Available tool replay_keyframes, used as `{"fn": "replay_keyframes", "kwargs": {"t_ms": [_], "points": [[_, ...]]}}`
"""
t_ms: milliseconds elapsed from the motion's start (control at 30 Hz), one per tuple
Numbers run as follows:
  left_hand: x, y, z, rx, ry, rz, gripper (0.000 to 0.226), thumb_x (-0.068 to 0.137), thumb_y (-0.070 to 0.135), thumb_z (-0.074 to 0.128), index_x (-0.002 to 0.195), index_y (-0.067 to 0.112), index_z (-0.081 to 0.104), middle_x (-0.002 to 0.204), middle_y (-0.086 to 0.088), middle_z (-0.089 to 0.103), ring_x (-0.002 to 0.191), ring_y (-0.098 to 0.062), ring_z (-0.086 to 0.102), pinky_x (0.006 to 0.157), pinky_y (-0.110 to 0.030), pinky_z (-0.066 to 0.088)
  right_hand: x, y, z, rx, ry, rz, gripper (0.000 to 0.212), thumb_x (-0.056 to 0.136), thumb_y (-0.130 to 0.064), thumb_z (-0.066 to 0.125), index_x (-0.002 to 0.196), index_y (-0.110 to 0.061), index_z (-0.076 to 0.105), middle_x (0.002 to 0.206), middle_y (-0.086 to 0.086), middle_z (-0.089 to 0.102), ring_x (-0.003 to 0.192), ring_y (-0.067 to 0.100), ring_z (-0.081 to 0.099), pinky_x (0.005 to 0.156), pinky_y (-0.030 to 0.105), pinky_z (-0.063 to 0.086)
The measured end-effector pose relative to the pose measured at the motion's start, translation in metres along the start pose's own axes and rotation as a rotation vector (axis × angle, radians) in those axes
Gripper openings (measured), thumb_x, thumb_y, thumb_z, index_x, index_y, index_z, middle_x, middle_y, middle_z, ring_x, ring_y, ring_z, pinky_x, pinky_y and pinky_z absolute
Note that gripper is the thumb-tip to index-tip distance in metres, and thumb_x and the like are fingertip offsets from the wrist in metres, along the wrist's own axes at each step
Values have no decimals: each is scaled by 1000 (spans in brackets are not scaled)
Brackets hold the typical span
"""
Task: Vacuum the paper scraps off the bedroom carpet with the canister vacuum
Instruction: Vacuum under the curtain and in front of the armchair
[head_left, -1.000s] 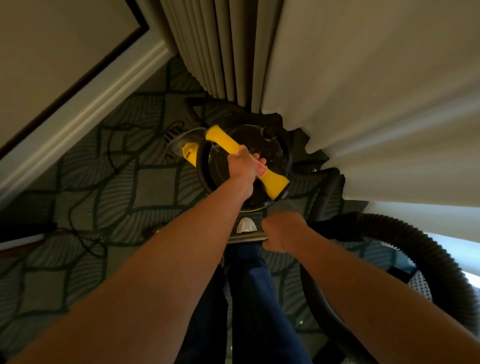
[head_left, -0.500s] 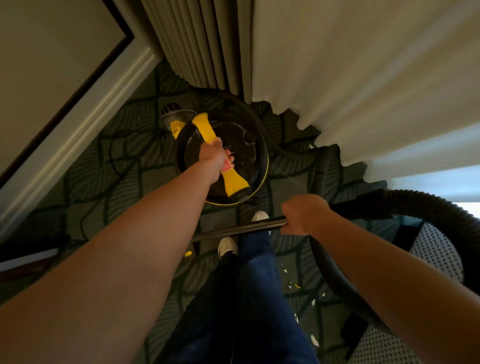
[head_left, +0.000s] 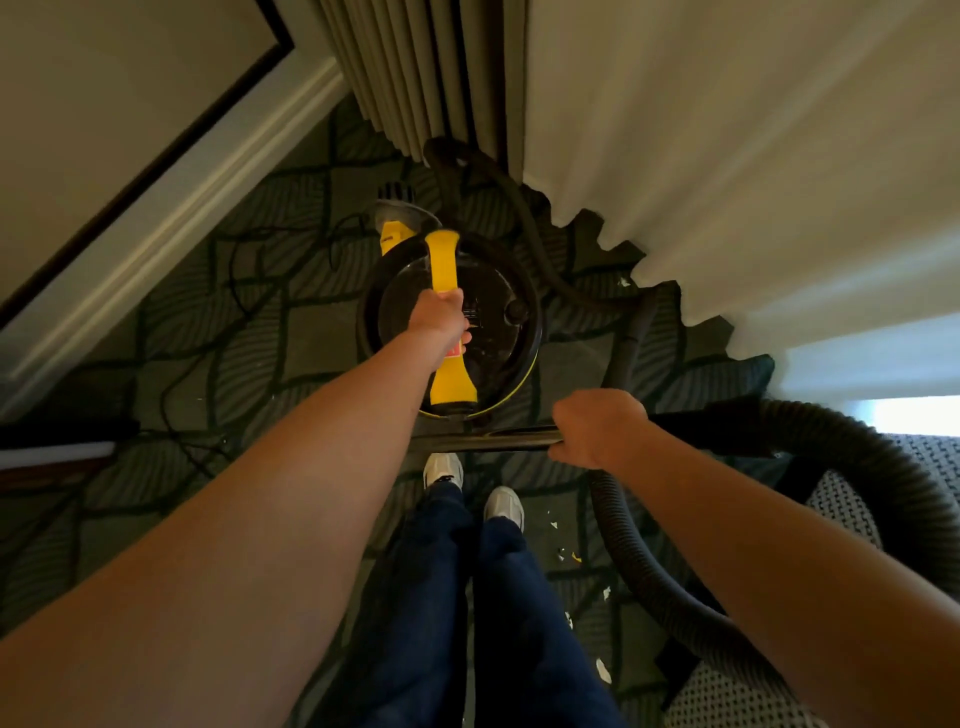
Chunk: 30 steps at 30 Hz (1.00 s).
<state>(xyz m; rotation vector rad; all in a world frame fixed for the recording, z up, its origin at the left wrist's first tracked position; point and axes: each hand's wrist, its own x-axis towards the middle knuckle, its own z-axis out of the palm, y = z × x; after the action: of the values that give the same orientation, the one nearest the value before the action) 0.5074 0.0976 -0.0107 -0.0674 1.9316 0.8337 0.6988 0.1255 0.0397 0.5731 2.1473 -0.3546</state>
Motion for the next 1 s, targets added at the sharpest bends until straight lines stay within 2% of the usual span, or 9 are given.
{"fn": "replay_keyframes", "kwargs": {"t_ms": [67, 133, 300, 467, 600, 700, 867, 1000], "points": [[-6, -10, 4, 8, 18, -12, 32, 101, 31, 40, 127, 12, 44, 85, -6, 57, 60, -15, 56, 56, -29, 49, -7, 5, 13, 17, -2, 5, 33, 93, -45, 56, 106, -16, 62, 75, -5, 47, 81, 19, 55, 73, 33, 49], [-12, -22, 3, 8, 39, -27, 33, 101, 32, 40, 127, 13, 43, 95, -8, 58, 61, -15, 56, 56, -30, 50, -15, 8, 27, 37, -13, 17, 32, 92, -45, 56, 101, -15, 62, 71, -4, 46, 77, 17, 55, 77, 34, 53], [-24, -58, -17, -17, 90, -52, 33, 101, 30, 42, 128, 12, 43, 104, -12, 59, 62, -15, 58, 57, -30, 51, -35, 10, 48, 61, -30, 38, 34, 91, -48, 54, 97, -15, 62, 78, -3, 54, 80, 17, 61, 80, 36, 55], [-39, -87, -36, -54, 86, -54, 33, 101, 30, 40, 129, 12, 43, 93, -8, 57, 62, -15, 56, 57, -30, 50, -52, -3, 66, 73, -63, 44, 36, 91, -51, 53, 96, -16, 58, 83, -3, 55, 83, 17, 61, 83, 37, 55], [-56, -109, -48, -30, 80, -42, 35, 101, 32, 40, 130, 13, 44, 106, -11, 60, 63, -15, 58, 57, -30, 51, -66, -26, 85, 69, -78, 65, 42, 90, -54, 51, 105, -15, 59, 92, 0, 55, 89, 20, 60, 84, 39, 54], [-64, -133, -59, -14, 76, -50, 34, 101, 34, 40, 129, 15, 43, 119, -11, 60, 65, -15, 59, 62, -32, 53, -76, -48, 105, 86, -72, 81, 41, 89, -54, 53, 104, -15, 59, 90, -1, 56, 87, 19, 60, 83, 39, 54], [-80, -171, -81, -10, 88, -59, 35, 101, 35, 40, 130, 16, 43, 119, -10, 60, 67, -15, 60, 68, -32, 55, -90, -85, 133, 86, -65, 85, 36, 89, -54, 52, 95, -18, 55, 87, -1, 55, 84, 19, 60, 83, 39, 55], [-94, -201, -98, -14, 93, -77, 35, 101, 33, 40, 132, 15, 42, 119, -11, 61, 63, -14, 58, 65, -31, 53, -100, -118, 153, 106, -69, 67, 39, 90, -51, 52, 102, -15, 61, 87, -2, 56, 86, 19, 61, 83, 39, 55]]}}
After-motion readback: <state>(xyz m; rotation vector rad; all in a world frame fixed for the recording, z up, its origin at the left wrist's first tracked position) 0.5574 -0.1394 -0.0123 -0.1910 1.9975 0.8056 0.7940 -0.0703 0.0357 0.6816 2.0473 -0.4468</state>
